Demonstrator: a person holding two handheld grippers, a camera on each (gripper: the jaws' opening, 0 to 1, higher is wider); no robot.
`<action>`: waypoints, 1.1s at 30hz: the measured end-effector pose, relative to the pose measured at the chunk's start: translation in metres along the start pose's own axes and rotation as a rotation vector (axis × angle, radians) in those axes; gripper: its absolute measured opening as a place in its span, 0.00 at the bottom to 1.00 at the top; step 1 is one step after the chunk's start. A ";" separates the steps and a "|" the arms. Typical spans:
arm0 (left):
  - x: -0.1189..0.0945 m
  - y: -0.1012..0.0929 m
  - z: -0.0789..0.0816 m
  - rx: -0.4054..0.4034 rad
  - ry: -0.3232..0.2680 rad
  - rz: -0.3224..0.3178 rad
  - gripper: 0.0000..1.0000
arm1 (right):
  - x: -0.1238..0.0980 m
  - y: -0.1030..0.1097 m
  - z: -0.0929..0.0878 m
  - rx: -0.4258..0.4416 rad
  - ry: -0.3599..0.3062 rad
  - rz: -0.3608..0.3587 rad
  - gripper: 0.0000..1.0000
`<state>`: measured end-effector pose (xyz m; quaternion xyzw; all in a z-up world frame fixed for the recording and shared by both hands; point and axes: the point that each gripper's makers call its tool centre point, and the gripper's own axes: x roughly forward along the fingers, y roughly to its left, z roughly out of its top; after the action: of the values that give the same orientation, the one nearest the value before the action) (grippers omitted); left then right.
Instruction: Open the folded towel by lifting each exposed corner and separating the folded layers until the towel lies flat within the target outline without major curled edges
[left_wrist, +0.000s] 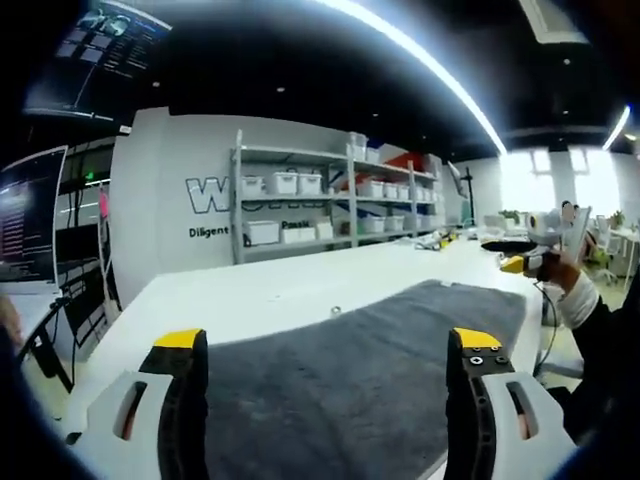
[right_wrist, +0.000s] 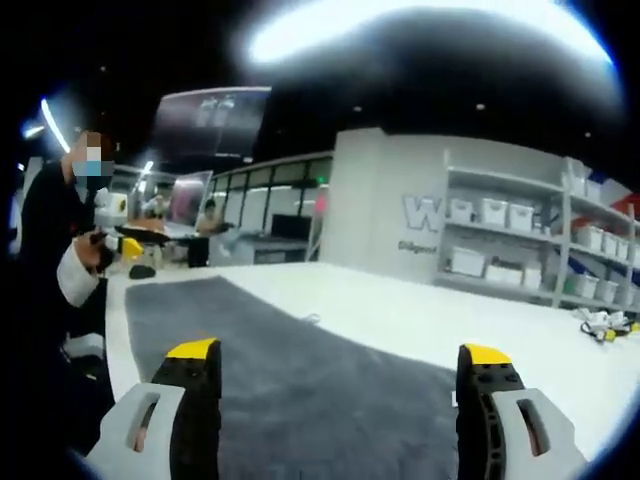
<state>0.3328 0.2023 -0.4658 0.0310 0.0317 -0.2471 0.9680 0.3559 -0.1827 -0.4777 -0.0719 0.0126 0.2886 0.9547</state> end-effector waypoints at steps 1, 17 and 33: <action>0.000 -0.001 0.000 0.003 0.000 -0.001 0.98 | 0.001 0.001 0.000 -0.005 0.002 0.001 0.99; -0.006 -0.010 0.008 0.027 0.008 0.019 0.98 | -0.005 0.005 0.016 -0.005 0.019 -0.009 1.00; -0.013 -0.026 0.019 0.043 0.006 0.061 0.99 | -0.009 0.033 0.036 0.002 0.045 -0.069 1.00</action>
<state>0.3097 0.1841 -0.4473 0.0533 0.0283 -0.2182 0.9740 0.3296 -0.1555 -0.4456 -0.0777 0.0320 0.2539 0.9636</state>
